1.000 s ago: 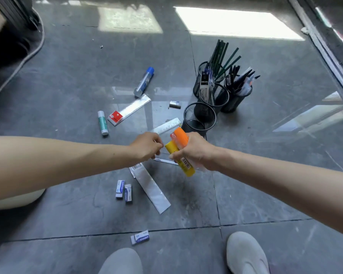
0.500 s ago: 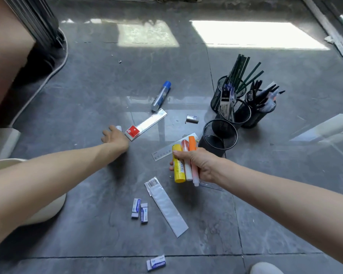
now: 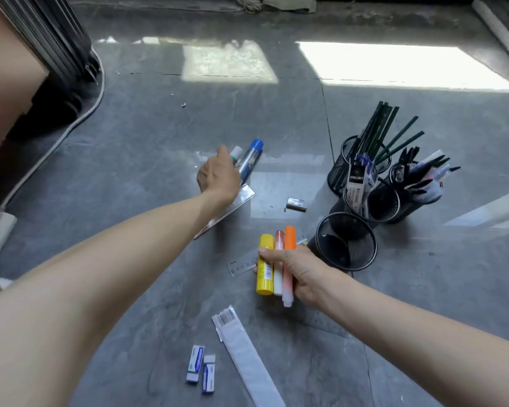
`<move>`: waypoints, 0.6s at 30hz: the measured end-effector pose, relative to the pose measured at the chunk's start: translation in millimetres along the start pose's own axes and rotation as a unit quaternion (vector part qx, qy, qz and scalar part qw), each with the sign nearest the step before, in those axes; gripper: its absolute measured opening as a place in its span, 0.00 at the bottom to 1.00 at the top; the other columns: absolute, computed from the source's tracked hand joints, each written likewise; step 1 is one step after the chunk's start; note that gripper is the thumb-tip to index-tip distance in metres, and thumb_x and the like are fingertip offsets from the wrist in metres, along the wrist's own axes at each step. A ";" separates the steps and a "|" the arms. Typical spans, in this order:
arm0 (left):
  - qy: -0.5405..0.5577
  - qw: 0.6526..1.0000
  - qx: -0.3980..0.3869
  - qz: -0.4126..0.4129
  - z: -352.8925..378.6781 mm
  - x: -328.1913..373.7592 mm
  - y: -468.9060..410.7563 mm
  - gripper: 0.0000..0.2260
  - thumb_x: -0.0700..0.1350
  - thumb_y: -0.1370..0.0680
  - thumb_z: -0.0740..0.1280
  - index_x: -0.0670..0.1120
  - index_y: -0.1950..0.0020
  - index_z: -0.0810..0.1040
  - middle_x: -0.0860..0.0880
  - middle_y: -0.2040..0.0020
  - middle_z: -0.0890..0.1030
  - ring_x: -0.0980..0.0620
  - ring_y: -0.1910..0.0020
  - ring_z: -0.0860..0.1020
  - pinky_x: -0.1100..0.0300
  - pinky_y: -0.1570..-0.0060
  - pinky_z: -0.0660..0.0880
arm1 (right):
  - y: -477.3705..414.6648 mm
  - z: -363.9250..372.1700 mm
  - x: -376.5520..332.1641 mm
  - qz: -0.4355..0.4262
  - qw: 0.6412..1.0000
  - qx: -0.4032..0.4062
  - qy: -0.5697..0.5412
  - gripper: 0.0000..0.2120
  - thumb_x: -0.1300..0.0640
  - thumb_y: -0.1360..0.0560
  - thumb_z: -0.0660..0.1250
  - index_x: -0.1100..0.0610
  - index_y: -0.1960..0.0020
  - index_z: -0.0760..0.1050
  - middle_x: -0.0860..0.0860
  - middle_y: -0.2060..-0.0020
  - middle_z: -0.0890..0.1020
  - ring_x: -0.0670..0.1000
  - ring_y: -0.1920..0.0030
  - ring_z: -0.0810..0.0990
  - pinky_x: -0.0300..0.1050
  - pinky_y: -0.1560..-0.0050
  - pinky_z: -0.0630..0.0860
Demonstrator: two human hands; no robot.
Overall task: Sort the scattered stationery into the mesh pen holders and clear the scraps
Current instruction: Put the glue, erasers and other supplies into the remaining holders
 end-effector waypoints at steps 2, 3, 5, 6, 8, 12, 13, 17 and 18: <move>-0.007 1.000 -0.005 0.026 11.3 13.8 -9.6 0.10 0.42 0.21 0.59 0.40 0.42 0.71 0.40 0.41 0.74 0.40 0.42 0.72 0.54 0.54 0.65 | -0.3 -6.3 -0.4 -0.003 1.000 0.004 0.006 0.13 0.66 0.29 0.71 0.62 0.48 0.71 0.58 0.63 0.80 0.56 0.64 0.83 0.52 0.60 0.81; -0.006 0.999 -0.015 0.035 19.2 19.8 -13.2 0.10 0.41 0.22 0.59 0.40 0.43 0.72 0.40 0.39 0.70 0.41 0.40 0.69 0.54 0.53 0.63 | 0.1 -8.3 -0.8 -0.003 1.000 0.001 0.007 0.14 0.66 0.29 0.71 0.62 0.47 0.71 0.58 0.63 0.80 0.56 0.64 0.83 0.52 0.60 0.81; -0.014 0.999 -0.028 0.044 32.0 27.8 -17.9 0.11 0.40 0.23 0.62 0.38 0.42 0.72 0.41 0.36 0.65 0.41 0.38 0.65 0.53 0.50 0.64 | 1.5 -9.8 -1.0 -0.004 1.000 -0.007 0.004 0.13 0.66 0.29 0.71 0.62 0.47 0.70 0.58 0.63 0.80 0.56 0.64 0.82 0.51 0.60 0.80; -0.016 0.998 -0.041 0.040 37.8 29.6 -18.2 0.13 0.40 0.24 0.64 0.37 0.41 0.72 0.41 0.35 0.63 0.41 0.37 0.64 0.52 0.47 0.65 | 2.6 -10.5 -0.3 -0.003 1.000 -0.011 0.004 0.13 0.66 0.28 0.71 0.61 0.48 0.70 0.57 0.64 0.80 0.56 0.64 0.82 0.51 0.60 0.80; -0.027 0.997 -0.070 0.032 44.9 30.2 -18.7 0.17 0.41 0.24 0.66 0.38 0.37 0.70 0.40 0.34 0.63 0.41 0.36 0.64 0.51 0.44 0.66 | 3.4 -10.1 2.5 0.002 1.000 -0.019 0.008 0.12 0.66 0.28 0.71 0.61 0.49 0.71 0.57 0.65 0.80 0.55 0.63 0.82 0.52 0.58 0.80; -0.070 0.990 -0.118 0.041 47.3 31.4 -21.0 0.20 0.43 0.23 0.66 0.38 0.34 0.67 0.40 0.35 0.67 0.40 0.36 0.66 0.51 0.45 0.67 | 8.3 -7.3 9.6 0.010 0.999 -0.029 0.011 0.10 0.66 0.29 0.72 0.62 0.52 0.72 0.57 0.65 0.80 0.58 0.59 0.82 0.57 0.50 0.79; -0.073 0.988 -0.128 0.044 46.8 32.4 -20.1 0.22 0.44 0.24 0.67 0.38 0.33 0.66 0.39 0.35 0.66 0.40 0.36 0.66 0.50 0.43 0.67 | 11.1 -6.3 10.2 0.010 0.999 -0.034 0.014 0.09 0.66 0.29 0.72 0.62 0.52 0.73 0.58 0.65 0.80 0.58 0.59 0.82 0.58 0.49 0.79; -0.035 0.987 -0.130 0.086 36.7 38.2 -7.6 0.18 0.43 0.26 0.68 0.39 0.38 0.69 0.39 0.38 0.67 0.39 0.41 0.70 0.52 0.51 0.68 | 26.2 0.0 5.3 0.006 0.998 -0.065 0.008 0.07 0.66 0.27 0.69 0.63 0.52 0.73 0.59 0.63 0.80 0.56 0.60 0.82 0.53 0.52 0.80; -0.013 0.987 -0.125 0.104 31.8 40.3 -1.9 0.15 0.43 0.26 0.67 0.40 0.42 0.70 0.40 0.41 0.68 0.39 0.45 0.72 0.54 0.54 0.66 | 30.6 2.8 2.2 0.001 0.997 -0.078 0.001 0.06 0.66 0.26 0.68 0.63 0.52 0.73 0.59 0.62 0.80 0.56 0.61 0.82 0.51 0.54 0.80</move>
Point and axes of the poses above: each hand's wrist, its own y-axis away from the middle knuckle, its own z-axis out of the palm, x = y × z, the point moved 7 cm from there along -y, towards the middle knuckle
